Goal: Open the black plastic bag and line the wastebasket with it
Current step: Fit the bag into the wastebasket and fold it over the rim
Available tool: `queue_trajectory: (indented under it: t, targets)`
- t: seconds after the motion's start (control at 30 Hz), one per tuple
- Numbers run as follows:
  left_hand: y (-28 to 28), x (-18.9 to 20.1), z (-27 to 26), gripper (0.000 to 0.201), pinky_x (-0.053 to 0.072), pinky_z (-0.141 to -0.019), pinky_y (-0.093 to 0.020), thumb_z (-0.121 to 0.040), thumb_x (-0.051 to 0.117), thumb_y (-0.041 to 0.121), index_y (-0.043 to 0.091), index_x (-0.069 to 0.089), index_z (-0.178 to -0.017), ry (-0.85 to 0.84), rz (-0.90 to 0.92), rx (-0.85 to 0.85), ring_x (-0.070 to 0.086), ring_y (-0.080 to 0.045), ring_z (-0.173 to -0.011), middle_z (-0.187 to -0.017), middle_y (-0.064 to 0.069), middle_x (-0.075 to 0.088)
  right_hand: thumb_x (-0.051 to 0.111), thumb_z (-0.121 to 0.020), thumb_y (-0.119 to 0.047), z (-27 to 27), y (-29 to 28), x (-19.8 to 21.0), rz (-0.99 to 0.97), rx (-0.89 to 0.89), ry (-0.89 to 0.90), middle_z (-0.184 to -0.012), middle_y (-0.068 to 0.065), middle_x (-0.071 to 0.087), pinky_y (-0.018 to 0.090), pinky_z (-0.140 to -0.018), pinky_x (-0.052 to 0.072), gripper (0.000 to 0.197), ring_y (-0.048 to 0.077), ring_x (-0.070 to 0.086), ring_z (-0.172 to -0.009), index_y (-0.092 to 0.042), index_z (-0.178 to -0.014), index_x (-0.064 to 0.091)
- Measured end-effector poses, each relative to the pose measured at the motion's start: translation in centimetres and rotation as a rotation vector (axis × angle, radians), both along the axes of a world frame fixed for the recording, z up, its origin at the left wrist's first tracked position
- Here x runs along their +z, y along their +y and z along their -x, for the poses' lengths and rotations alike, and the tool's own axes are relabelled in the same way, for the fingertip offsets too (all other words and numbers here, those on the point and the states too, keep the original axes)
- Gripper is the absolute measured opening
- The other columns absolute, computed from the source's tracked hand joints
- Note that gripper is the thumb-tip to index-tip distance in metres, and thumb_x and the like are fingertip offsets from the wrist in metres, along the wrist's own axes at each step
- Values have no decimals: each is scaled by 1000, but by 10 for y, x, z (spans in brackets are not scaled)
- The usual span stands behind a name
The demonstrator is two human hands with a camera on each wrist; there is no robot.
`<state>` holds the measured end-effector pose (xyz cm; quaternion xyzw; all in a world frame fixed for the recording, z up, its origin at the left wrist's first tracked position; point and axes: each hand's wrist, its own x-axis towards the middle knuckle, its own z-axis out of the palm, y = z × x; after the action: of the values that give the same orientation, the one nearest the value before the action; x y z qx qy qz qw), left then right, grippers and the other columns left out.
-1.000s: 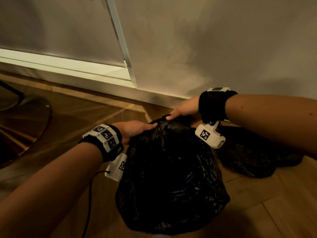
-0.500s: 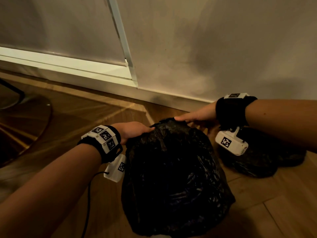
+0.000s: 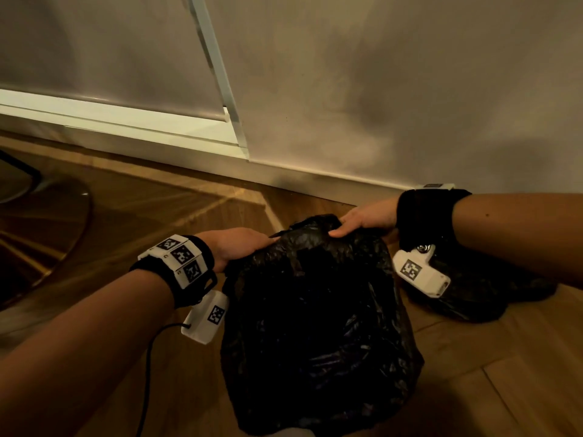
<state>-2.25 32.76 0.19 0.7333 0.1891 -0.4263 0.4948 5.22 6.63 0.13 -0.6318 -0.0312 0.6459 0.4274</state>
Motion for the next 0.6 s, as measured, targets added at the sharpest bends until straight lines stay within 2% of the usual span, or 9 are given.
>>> queue_trajectory:
  t: [0.07, 0.1, 0.17, 0.23, 0.33, 0.43, 0.47, 0.53, 0.6]
  targets:
    - [9, 4, 5, 45, 46, -104, -44, -95, 55, 40, 9, 61, -127, 16, 34, 6, 63, -29, -115, -126, -14, 66, 93, -45, -32, 0, -4, -3, 36, -52, 0, -109, 16, 71, 38, -90, 55, 70, 26, 70, -95, -3, -104, 70]
    - [16, 8, 6, 49, 43, -107, -46, -90, 58, 45, 13, 62, -127, 39, 48, -14, 61, -28, -117, -128, -14, 65, 91, -50, -30, 1, -3, -2, 49, -72, 0, -106, 16, 72, 37, -88, 56, 62, 26, 71, -93, -2, -102, 71]
    - [31, 17, 10, 63, 38, -109, -56, -77, 61, 63, 18, 66, -121, 111, 36, -104, 58, -34, -118, -131, -18, 62, 73, -72, -28, 3, 0, 1, 57, -134, 24, -95, 14, 75, 34, -76, 60, 34, 23, 73, -82, -4, -96, 73]
    - [39, 25, 16, 68, 45, -99, -59, -78, 50, 70, 18, 66, -120, 191, 20, -131, 59, -41, -116, -126, -17, 65, 55, -85, -36, 3, 2, 4, 53, -167, 42, -99, 11, 74, 31, -72, 60, 38, 22, 73, -85, -8, -105, 68]
    - [34, 25, 26, 57, 54, -91, -41, -92, 44, 57, 14, 65, -123, 174, 101, -18, 67, -31, -109, -122, -12, 69, 55, -81, -51, 4, 7, 2, 66, -171, 9, -113, 10, 69, 32, -83, 57, 57, 22, 70, -95, -11, -120, 62]
    - [24, 11, 30, 44, 48, -102, -39, -97, 49, 38, 8, 63, -125, 84, 167, 211, 64, -25, -115, -125, -12, 67, 71, -63, -50, 4, 7, -6, 127, -189, -48, -115, 12, 69, 34, -88, 54, 77, 23, 69, -96, -7, -126, 59]
    - [21, 6, 32, 42, 52, -97, -36, -98, 49, 35, 7, 63, -126, 72, 197, 280, 66, -24, -111, -124, -13, 68, 70, -64, -49, 6, 5, -8, 142, -203, -63, -112, 13, 70, 34, -87, 54, 75, 23, 69, -95, -7, -124, 60]
    - [14, -4, 41, 39, 59, -76, -28, -100, 46, 32, 5, 64, -121, 67, 262, 378, 72, -19, -94, -117, -13, 71, 68, -71, -48, 13, 1, -12, 168, -192, -90, -105, 12, 72, 34, -87, 55, 62, 22, 71, -89, -6, -117, 63]
    - [9, -12, 51, 33, 59, -64, -23, -102, 43, 25, 3, 66, -112, 61, 292, 400, 74, -15, -83, -105, -11, 75, 61, -86, -41, 17, -1, -16, 211, -144, -241, -119, 14, 66, 36, -94, 52, 48, 21, 65, -98, -8, -121, 60]
